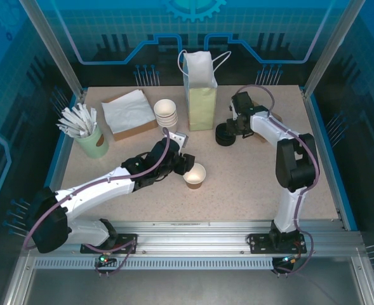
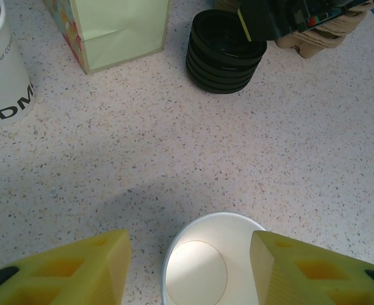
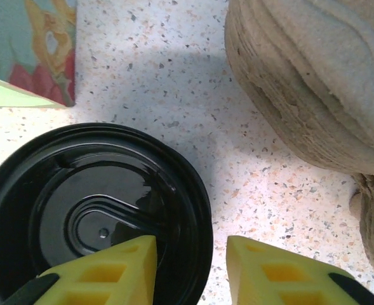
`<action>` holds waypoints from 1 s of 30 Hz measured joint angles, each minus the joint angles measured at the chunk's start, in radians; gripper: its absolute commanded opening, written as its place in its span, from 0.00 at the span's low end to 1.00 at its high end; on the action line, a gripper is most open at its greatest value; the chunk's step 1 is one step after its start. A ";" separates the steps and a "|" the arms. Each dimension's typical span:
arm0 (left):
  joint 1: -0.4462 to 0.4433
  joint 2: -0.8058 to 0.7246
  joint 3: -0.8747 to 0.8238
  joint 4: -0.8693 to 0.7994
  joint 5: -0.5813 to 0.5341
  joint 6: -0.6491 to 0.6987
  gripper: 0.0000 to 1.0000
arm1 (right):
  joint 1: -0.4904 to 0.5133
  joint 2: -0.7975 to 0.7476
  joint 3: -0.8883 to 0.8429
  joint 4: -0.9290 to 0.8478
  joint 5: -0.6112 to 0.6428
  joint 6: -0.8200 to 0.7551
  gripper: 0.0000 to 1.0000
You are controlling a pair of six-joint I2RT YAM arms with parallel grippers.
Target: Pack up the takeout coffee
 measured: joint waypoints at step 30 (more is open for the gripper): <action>0.000 0.038 0.000 -0.002 0.001 -0.001 0.54 | -0.001 0.021 0.006 -0.017 0.034 -0.039 0.25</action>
